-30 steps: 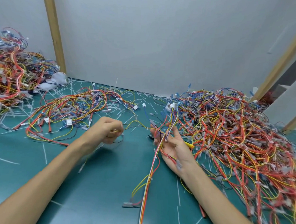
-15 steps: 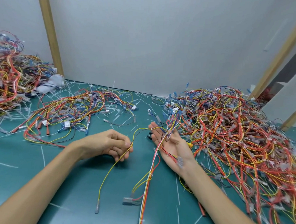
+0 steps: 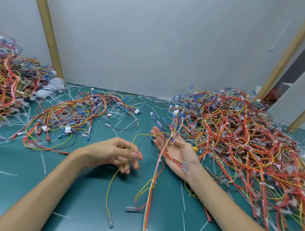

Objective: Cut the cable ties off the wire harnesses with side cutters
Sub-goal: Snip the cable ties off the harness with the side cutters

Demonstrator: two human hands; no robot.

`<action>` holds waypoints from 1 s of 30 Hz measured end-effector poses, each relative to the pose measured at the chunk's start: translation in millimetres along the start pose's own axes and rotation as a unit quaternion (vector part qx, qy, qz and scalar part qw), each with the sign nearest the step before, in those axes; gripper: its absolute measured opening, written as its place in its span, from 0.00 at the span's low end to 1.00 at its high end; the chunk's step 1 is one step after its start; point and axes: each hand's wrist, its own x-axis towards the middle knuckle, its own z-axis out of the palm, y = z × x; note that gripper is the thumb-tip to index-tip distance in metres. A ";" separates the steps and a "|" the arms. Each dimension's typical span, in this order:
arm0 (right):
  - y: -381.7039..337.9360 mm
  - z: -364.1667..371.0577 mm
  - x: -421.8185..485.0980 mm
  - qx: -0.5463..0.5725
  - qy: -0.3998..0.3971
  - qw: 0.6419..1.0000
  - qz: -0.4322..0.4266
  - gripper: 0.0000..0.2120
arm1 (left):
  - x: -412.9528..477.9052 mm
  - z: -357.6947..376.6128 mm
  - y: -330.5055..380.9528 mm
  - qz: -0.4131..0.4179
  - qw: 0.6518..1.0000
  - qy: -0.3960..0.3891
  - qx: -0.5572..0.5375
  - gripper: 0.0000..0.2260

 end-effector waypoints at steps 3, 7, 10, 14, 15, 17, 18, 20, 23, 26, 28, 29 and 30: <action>-2.6 2.1 1.8 0.022 0.012 0.999 0.023 0.14 | 3.2 4.8 -2.7 -0.010 1.000 -0.028 -0.004 0.15; -9.4 10.7 5.9 0.035 0.018 0.999 0.032 0.14 | 6.6 9.3 -5.4 -0.009 0.999 -0.047 -0.006 0.18; -13.2 22.7 11.3 0.038 0.006 0.999 0.030 0.10 | 8.6 11.9 -4.6 0.006 0.999 -0.051 -0.016 0.18; -15.5 42.5 22.1 0.033 -0.009 0.999 0.024 0.17 | 10.8 17.3 -3.2 0.034 0.998 -0.035 -0.033 0.18; -16.1 47.6 25.3 0.029 -0.013 0.999 0.023 0.18 | 11.0 17.9 -2.5 0.042 0.998 -0.032 -0.043 0.17; -17.6 58.0 31.1 0.027 -0.022 0.999 0.023 0.17 | 10.9 18.0 -0.2 0.060 0.994 -0.024 -0.091 0.16; -18.8 62.5 34.4 0.030 -0.029 0.999 0.023 0.16 | 10.9 17.5 1.4 0.070 0.990 -0.015 -0.119 0.16; -21.6 70.5 40.6 0.046 -0.041 0.998 0.021 0.13 | 10.8 16.9 5.3 0.091 0.984 0.017 -0.152 0.15; -24.4 78.7 48.2 0.050 -0.057 0.997 0.012 0.13 | 11.1 16.5 8.8 0.121 0.974 0.071 -0.179 0.15; -21.4 82.2 54.4 0.052 -0.066 0.996 0.013 0.13 | 10.1 16.8 10.1 0.125 0.965 0.086 -0.215 0.13; -16.9 81.0 58.4 0.050 -0.067 0.996 0.016 0.12 | 9.3 16.9 10.8 0.112 0.964 0.088 -0.223 0.15; -15.1 80.0 60.4 0.054 -0.063 0.996 0.020 0.12 | 8.7 16.4 11.1 0.104 0.965 0.089 -0.224 0.15; -13.9 78.6 61.9 0.056 -0.059 0.996 0.026 0.12 | 8.2 15.6 11.1 0.097 0.966 0.088 -0.223 0.15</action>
